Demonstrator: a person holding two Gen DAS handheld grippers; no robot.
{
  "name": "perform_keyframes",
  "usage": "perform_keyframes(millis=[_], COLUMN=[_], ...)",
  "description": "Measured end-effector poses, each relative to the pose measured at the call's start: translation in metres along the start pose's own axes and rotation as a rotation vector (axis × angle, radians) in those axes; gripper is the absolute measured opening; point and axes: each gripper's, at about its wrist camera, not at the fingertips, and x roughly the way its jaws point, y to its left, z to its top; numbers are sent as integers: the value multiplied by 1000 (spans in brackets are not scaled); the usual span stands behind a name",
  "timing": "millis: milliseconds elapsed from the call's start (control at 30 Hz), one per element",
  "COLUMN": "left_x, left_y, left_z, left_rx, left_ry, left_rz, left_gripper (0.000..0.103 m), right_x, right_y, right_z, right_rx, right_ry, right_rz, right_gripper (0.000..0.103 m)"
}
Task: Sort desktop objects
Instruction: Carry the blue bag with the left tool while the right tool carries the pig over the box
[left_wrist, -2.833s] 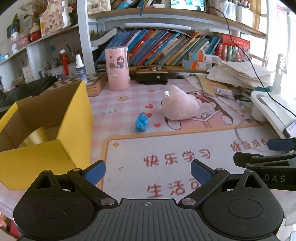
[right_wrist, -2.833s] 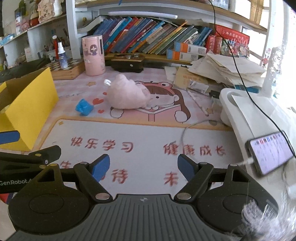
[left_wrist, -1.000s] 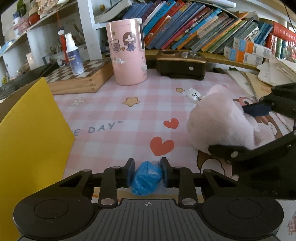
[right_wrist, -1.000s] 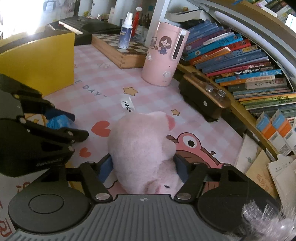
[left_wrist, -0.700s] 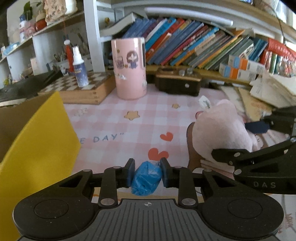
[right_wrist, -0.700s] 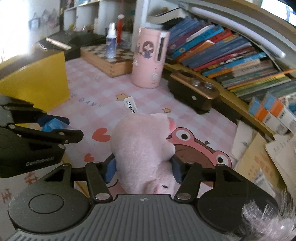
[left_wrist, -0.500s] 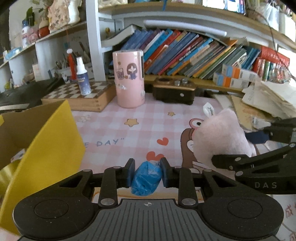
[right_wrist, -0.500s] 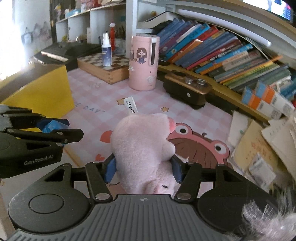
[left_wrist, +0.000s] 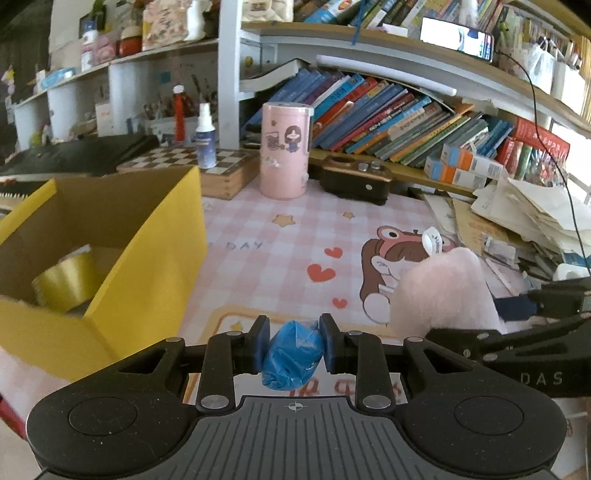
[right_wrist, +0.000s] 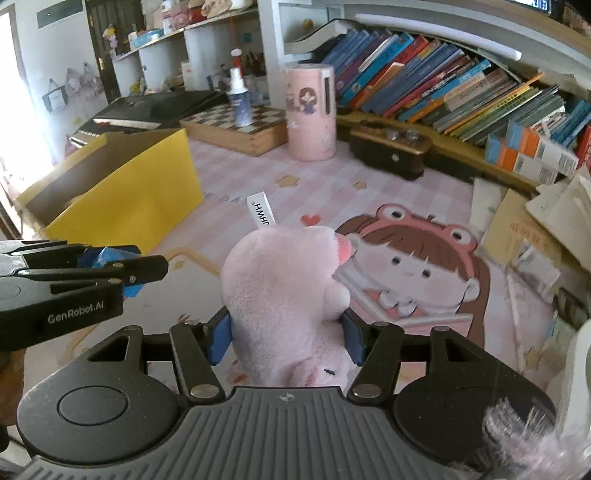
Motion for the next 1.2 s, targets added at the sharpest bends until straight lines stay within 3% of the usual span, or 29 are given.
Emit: perform_keyframes(millis=[433, 1200], left_x=[-46, -116], left_y=[37, 155], left_z=[-29, -70], left_rx=[11, 44], left_ry=[-6, 5], left_rz=[-36, -70], left_gripper=[27, 27], right_x=[-26, -37], right_y=[60, 215], right_z=[-34, -65], right_rx=[37, 75], right_ry=[29, 45], right_rz=[-15, -21], right_gripper=[57, 57])
